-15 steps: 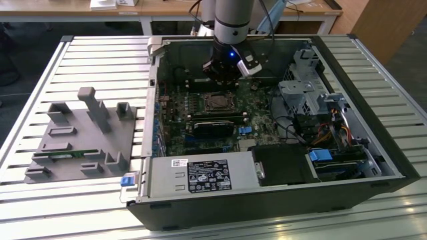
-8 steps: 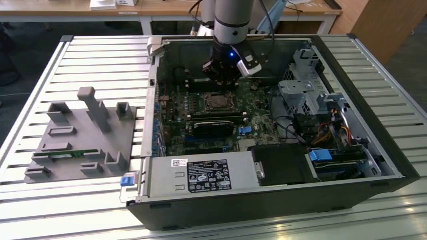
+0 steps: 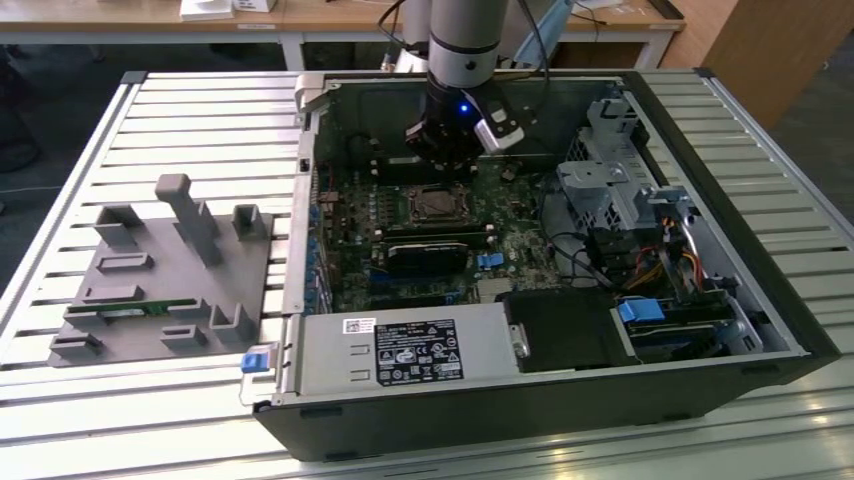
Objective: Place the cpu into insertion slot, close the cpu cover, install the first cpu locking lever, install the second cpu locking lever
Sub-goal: 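Install the first cpu locking lever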
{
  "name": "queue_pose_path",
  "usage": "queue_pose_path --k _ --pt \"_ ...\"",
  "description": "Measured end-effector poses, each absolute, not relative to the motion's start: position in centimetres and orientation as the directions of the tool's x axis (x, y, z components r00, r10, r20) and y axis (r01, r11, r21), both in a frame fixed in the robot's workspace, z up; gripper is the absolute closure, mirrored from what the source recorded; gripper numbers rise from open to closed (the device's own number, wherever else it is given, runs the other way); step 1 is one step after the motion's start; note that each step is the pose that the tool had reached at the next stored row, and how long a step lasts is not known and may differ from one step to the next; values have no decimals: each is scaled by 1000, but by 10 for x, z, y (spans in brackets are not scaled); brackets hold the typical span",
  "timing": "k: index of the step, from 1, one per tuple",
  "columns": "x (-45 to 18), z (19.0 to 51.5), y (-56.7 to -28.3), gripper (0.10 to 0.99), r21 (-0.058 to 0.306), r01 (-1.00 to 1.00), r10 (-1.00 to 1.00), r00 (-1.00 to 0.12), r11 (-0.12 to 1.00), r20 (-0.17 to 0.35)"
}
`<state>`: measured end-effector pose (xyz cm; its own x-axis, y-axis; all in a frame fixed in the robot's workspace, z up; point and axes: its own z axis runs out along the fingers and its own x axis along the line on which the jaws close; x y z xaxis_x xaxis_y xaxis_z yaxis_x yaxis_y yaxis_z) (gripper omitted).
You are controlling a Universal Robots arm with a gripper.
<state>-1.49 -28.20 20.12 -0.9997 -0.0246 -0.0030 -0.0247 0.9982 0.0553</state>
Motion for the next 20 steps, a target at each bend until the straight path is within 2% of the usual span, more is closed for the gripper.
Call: queue_pose_path --k 20 --pt "-15 197 -282 965 36 -25 -25 -1000 999 -2"
